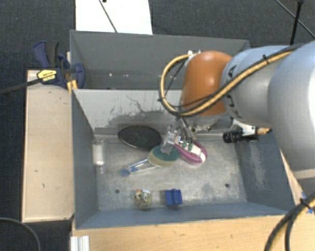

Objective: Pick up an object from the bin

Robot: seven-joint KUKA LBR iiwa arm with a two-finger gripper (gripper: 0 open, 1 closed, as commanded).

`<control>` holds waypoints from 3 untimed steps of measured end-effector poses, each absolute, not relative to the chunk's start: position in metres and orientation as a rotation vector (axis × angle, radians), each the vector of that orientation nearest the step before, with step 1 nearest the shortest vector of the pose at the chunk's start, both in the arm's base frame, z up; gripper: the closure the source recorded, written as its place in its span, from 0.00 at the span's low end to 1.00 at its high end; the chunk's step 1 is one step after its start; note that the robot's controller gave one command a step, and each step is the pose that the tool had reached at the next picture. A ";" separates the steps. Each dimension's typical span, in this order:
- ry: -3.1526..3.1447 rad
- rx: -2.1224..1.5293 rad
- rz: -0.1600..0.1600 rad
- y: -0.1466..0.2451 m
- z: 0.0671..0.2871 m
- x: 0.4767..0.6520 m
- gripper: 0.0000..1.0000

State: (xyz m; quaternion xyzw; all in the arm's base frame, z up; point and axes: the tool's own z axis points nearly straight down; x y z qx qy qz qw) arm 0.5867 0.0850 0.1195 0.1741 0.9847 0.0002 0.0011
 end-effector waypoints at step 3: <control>3.098 -0.508 0.002 0.069 0.070 0.541 1.00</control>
Offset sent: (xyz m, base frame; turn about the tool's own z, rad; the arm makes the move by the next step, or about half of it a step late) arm 0.0000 0.0000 0.0000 0.0000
